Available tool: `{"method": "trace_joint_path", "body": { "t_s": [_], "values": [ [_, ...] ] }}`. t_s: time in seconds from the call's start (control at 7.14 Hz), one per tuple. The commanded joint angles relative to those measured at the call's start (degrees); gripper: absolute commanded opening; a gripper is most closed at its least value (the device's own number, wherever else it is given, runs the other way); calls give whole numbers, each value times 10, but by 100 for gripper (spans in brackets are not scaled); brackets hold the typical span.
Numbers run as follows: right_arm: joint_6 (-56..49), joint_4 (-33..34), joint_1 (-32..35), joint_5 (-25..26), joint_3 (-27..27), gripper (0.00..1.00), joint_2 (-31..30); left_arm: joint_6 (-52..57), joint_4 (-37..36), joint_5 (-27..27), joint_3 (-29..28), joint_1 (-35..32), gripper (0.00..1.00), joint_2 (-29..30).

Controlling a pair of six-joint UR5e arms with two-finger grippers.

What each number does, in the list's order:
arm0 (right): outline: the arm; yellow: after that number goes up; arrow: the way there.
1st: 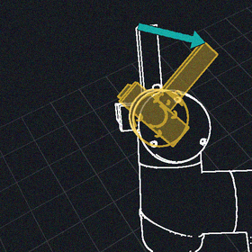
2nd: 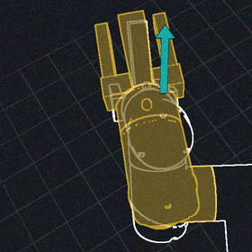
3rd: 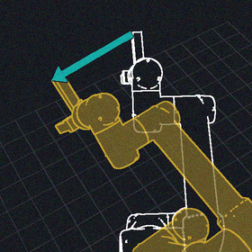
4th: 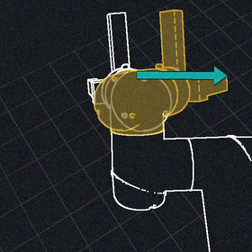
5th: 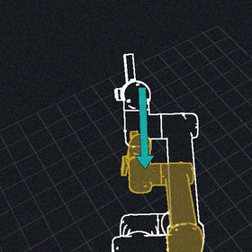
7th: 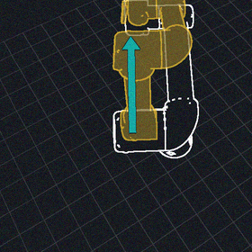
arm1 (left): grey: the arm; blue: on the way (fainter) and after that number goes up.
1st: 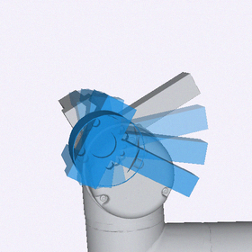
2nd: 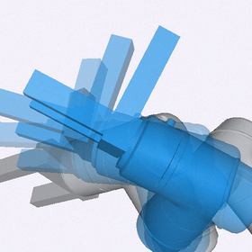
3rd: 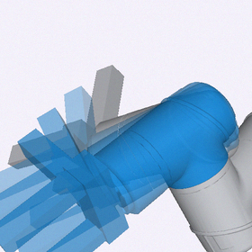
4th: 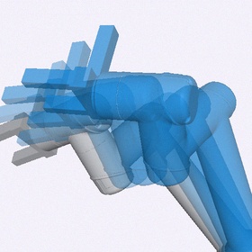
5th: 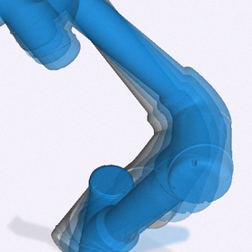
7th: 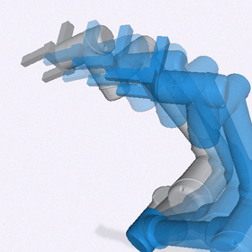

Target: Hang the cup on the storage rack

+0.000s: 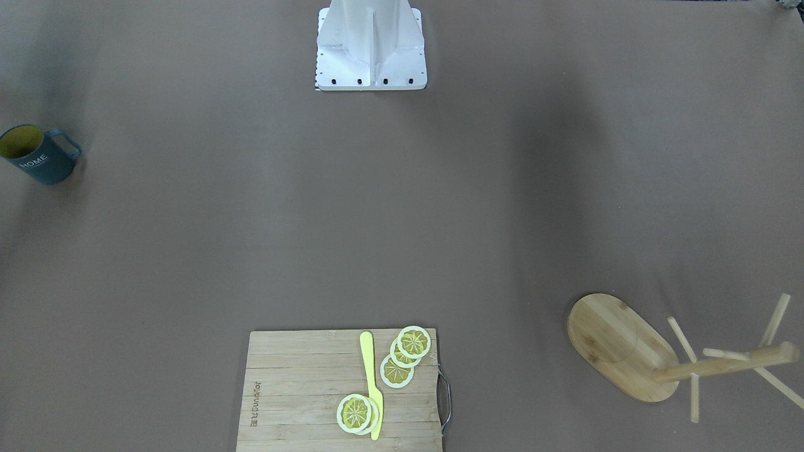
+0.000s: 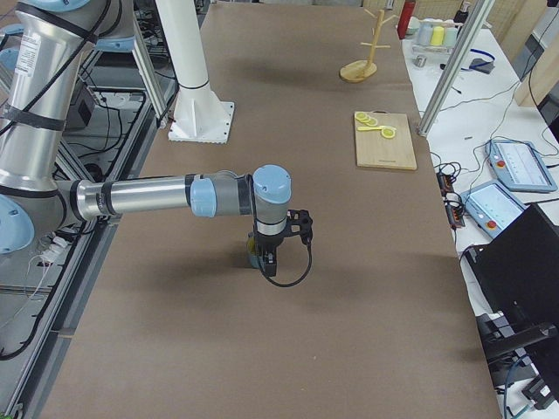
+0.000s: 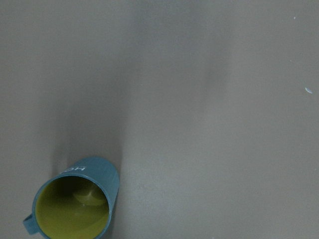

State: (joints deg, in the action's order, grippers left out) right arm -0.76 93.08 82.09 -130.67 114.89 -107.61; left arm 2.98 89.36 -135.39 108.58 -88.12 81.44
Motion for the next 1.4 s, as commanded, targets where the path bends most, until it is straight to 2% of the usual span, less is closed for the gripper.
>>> {"method": "trace_joint_path", "body": {
  "t_s": [0.0,0.28,0.42,0.7,0.98,1.26],
  "values": [
    [-3,-1,0,-6,22,100,4,0,1,-1,1,0,99,1],
    [-3,-1,0,-8,88,100,4,0,5,0,0,-2,99,12],
    [2,-1,0,-7,96,100,16,-2,31,0,-3,-2,99,18],
    [3,0,5,-6,93,100,42,-4,103,-2,-5,-10,99,11],
    [1,0,5,-7,92,100,47,-16,219,4,-46,-16,99,19],
    [1,0,5,-9,65,100,43,-40,258,3,-54,-17,99,10]
  ]
}}
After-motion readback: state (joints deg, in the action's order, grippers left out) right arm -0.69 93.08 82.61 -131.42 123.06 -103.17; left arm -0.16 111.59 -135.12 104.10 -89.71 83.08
